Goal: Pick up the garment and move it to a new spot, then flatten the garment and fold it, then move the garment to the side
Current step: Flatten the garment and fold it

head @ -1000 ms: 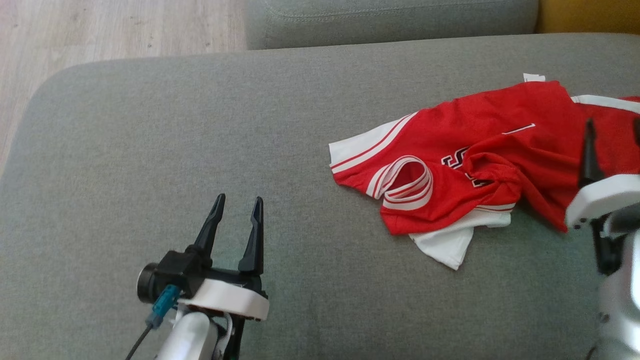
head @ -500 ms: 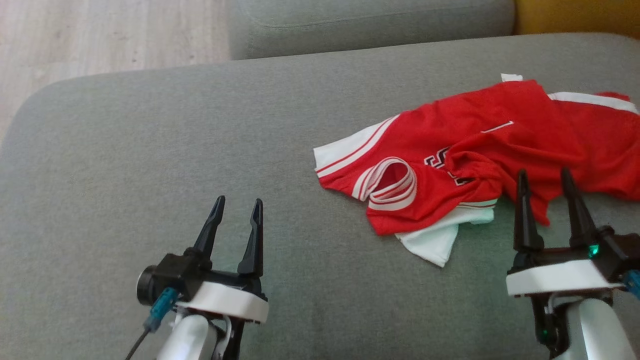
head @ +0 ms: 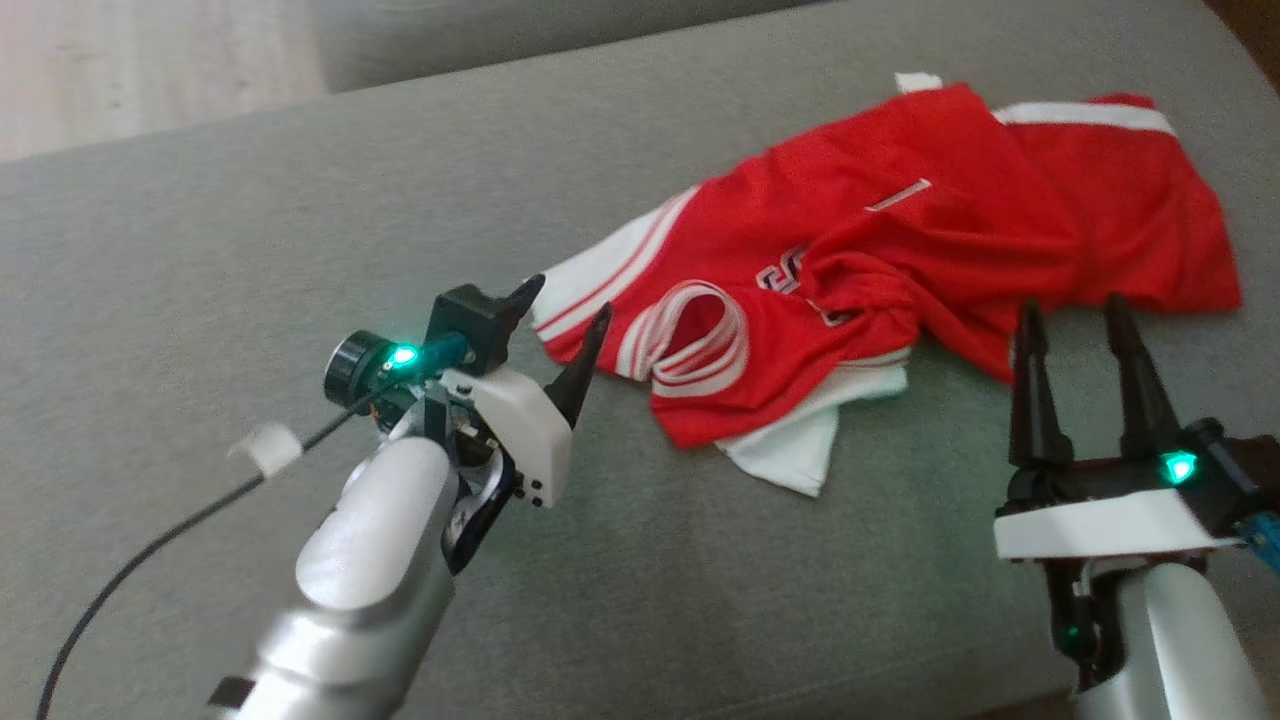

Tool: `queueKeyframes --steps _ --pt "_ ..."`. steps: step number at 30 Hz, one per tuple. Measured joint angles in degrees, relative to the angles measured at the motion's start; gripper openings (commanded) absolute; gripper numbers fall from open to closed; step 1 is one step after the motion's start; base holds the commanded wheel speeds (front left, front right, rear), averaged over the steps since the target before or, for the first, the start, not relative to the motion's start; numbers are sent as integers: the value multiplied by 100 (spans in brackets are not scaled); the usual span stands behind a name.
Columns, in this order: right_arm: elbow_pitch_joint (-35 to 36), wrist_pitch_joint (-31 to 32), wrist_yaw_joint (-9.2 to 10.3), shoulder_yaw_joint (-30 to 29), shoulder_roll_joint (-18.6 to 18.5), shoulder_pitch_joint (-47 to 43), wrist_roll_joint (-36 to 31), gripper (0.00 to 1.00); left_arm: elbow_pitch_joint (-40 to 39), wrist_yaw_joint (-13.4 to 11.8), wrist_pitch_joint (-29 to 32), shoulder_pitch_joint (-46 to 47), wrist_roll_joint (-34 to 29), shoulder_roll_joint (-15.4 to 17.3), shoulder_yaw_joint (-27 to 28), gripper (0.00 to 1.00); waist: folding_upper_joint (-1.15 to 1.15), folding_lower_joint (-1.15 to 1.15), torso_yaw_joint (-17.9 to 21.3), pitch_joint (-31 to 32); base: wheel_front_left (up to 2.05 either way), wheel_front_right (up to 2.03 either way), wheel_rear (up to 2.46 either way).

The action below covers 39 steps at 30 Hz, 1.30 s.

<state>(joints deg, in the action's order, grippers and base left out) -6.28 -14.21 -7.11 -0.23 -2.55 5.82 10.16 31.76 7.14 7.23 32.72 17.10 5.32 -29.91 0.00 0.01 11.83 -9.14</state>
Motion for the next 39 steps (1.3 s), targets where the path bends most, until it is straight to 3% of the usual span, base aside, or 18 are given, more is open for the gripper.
queueKeyframes --steps 4,8,11,19,20,21,22,28,39 --pt "-8 -2 0 162 0 36 55 100 658 -14 472 255 58 52 -41 100 0 0 303 -182 0 0 0" --pt "1 -16 0 201 0 121 142 100 1247 -353 581 486 -47 233 41 100 0 0 579 -356 0 0 0" --pt "10 -16 0 208 0 135 197 100 1561 -428 578 686 -65 291 45 100 0 1 734 -474 0 0 0" --pt "38 -16 0 241 0 181 244 100 1973 -129 537 996 377 115 180 100 0 0 910 -614 0 0 0" --pt "38 -16 0 240 0 181 244 100 2004 -101 576 1020 436 99 171 76 0 0 919 -617 0 0 0" --pt "38 -18 0 237 0 181 244 100 2024 -70 620 1052 504 85 166 15 0 -1 924 -619 0 0 0" --pt "36 -16 0 232 0 181 244 100 2037 -49 657 1074 582 63 165 0 0 -1 926 -621 0 0 0" --pt "18 -18 0 171 0 185 244 100 2106 3 459 1163 739 175 190 0 0 0 916 -657 0 0 0" --pt "-69 -18 0 194 0 265 259 100 2264 44 430 2100 648 1158 136 0 0 0 874 -668 0 0 0"
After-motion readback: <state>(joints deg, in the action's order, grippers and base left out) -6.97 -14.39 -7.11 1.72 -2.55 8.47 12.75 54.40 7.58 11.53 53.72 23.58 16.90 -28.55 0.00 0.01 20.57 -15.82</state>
